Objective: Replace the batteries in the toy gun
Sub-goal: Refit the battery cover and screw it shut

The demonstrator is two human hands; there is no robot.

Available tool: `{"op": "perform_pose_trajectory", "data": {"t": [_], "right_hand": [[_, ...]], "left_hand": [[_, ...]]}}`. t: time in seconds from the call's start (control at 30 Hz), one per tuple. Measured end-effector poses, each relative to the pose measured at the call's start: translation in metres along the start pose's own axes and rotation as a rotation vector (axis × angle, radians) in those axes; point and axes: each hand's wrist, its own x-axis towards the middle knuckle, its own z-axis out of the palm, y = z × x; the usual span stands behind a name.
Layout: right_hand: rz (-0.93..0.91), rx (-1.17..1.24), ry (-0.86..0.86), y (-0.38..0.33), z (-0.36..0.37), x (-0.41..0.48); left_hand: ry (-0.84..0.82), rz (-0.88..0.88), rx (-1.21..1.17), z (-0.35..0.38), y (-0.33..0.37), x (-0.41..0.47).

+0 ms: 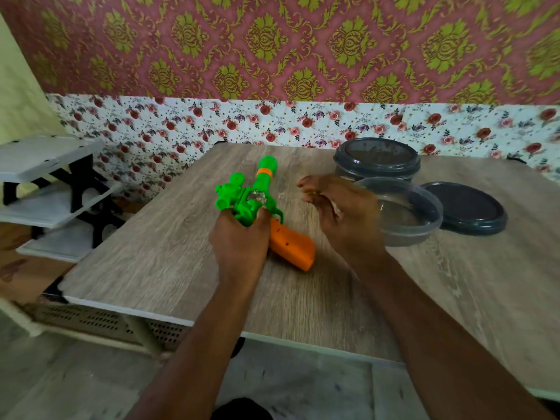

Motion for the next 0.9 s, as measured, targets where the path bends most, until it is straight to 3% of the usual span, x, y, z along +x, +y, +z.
{"op": "perform_pose_trajectory", "data": {"t": [0.2,0.43,0.7,0.9], "right_hand": [[-0.089,-0.085,-0.224,0.027,0.011,-0.006],[-0.052,-0.082,-0.440,0.030,0.014,-0.006],[-0.041,-0.140,-0.647,0.028,0.017,-0.010],[-0.003,-0.135,-0.642,0.022,0.012,-0.012]], "left_hand": [[0.058,0.045,0.095,-0.004,-0.001,-0.001],[0.121,0.154,0.134,-0.008,-0.006,-0.002],[0.108,0.051,0.153,-0.006,-0.013,0.000],[0.128,0.065,0.145,-0.011,-0.003,-0.013]]}}
